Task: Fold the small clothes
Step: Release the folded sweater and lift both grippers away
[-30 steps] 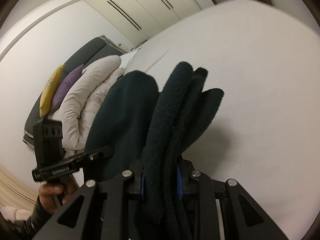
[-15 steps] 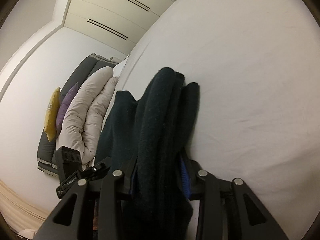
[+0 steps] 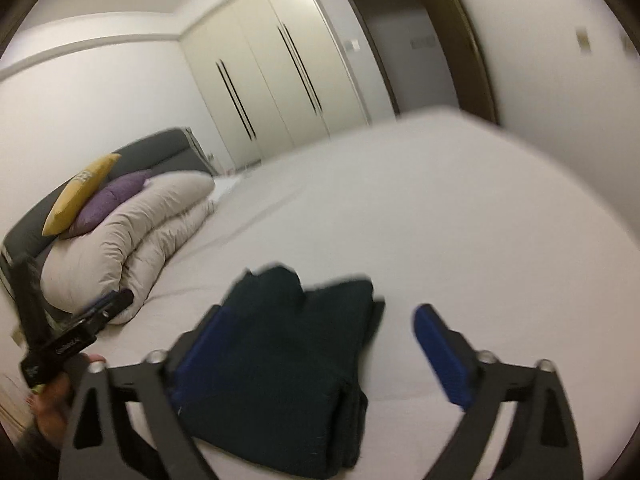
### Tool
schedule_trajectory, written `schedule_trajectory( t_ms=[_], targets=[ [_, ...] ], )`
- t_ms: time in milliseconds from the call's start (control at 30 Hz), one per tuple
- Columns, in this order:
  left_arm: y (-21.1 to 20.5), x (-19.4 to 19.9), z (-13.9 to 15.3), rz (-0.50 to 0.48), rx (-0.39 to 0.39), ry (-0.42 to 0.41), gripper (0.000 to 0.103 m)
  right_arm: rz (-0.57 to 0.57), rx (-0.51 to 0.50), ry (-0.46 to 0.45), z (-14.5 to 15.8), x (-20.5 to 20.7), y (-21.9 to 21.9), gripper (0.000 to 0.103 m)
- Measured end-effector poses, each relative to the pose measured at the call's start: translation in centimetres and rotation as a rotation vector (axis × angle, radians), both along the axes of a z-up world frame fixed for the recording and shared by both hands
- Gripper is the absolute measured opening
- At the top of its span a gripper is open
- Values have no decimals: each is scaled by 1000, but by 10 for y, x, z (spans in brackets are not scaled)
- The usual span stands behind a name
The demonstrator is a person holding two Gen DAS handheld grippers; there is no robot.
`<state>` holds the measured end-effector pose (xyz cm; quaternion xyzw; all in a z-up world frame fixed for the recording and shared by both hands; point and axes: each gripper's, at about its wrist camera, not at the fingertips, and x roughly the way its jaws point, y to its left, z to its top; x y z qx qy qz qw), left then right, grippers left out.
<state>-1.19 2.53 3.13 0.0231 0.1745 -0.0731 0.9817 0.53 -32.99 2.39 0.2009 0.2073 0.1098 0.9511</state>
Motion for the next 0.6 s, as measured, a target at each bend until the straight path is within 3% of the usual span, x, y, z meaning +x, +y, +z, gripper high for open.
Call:
schedule_trajectory(
  t_ms=[100, 200, 300, 467, 600],
  targets=[
    [2, -30, 30, 38, 35, -116, 103, -50, -30, -134, 33, -29, 7, 103],
    [1, -45, 41, 59, 67, -43, 103, -54, -53, -247, 63, -52, 9, 103],
    [3, -48, 45, 48, 32, 22, 103, -13, -53, -283, 83, -59, 15, 103],
    [2, -48, 40, 127, 46, 133, 103, 13, -39, -206, 89, -63, 24, 103],
    [-12, -40, 25, 132, 41, 220, 103, -60, -150, -49, 80, -58, 38, 103]
  ],
)
